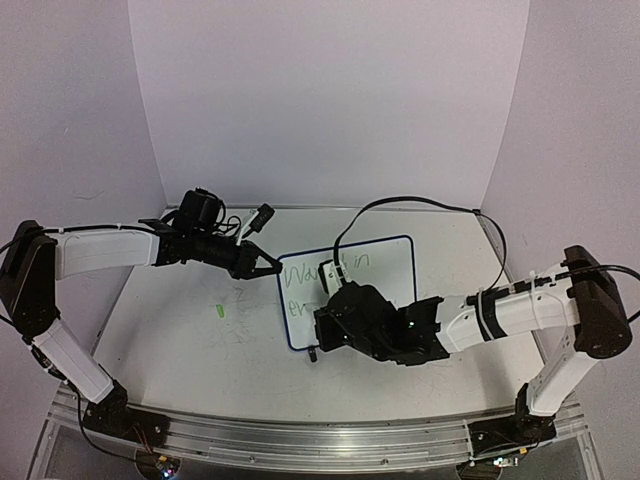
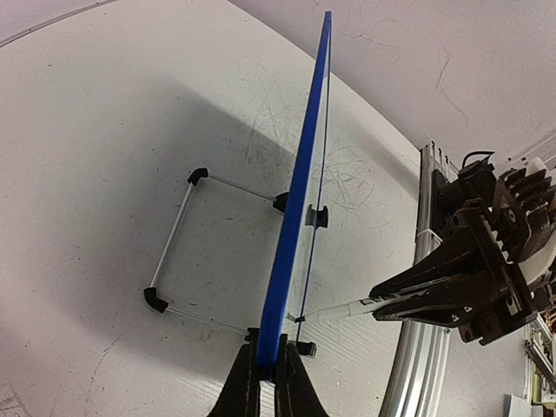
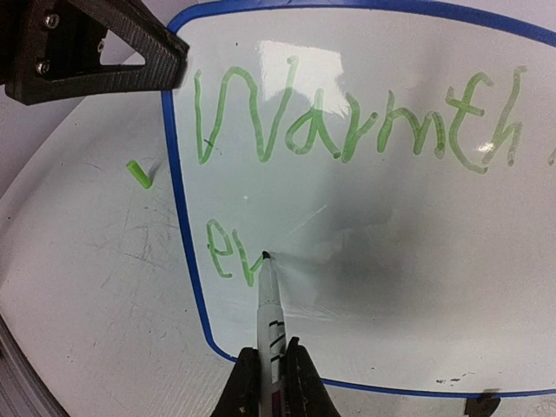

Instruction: Write a sentence on the whiteboard

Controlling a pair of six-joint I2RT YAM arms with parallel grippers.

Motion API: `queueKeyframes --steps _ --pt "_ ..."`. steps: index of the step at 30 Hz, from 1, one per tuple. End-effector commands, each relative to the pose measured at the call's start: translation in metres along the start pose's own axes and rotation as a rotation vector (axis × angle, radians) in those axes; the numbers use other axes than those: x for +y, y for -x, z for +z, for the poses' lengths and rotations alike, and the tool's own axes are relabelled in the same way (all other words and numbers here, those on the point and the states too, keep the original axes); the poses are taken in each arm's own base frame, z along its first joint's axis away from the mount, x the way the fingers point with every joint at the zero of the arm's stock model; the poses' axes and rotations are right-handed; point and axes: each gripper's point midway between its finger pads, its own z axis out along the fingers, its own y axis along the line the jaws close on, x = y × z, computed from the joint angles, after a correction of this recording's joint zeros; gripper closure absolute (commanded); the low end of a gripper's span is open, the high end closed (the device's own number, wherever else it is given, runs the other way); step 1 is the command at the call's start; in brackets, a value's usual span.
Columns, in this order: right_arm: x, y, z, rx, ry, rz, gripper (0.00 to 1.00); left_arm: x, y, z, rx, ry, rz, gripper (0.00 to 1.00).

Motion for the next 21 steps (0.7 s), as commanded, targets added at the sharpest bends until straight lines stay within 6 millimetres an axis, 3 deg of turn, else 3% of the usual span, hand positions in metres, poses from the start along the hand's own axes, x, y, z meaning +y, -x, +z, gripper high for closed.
queueKeyframes --steps 1,7,14,21 --pt "-0.012 0.028 -0.001 -0.066 -0.056 0.025 1.0 0.0 0.011 -0.007 -0.036 0.048 0.09 1.0" --pt "-0.006 0.036 -0.01 -0.073 -0.013 0.021 1.0 0.0 0.011 -0.008 -0.035 0.048 0.09 1.0" --pt "-0.004 0.014 -0.019 -0.024 0.073 0.032 1.0 0.0 0.01 -0.007 -0.033 0.048 0.09 1.0" --pt "0.007 0.007 -0.009 0.002 0.112 0.024 1.0 0.001 0.009 -0.005 -0.029 0.046 0.086 1.0"
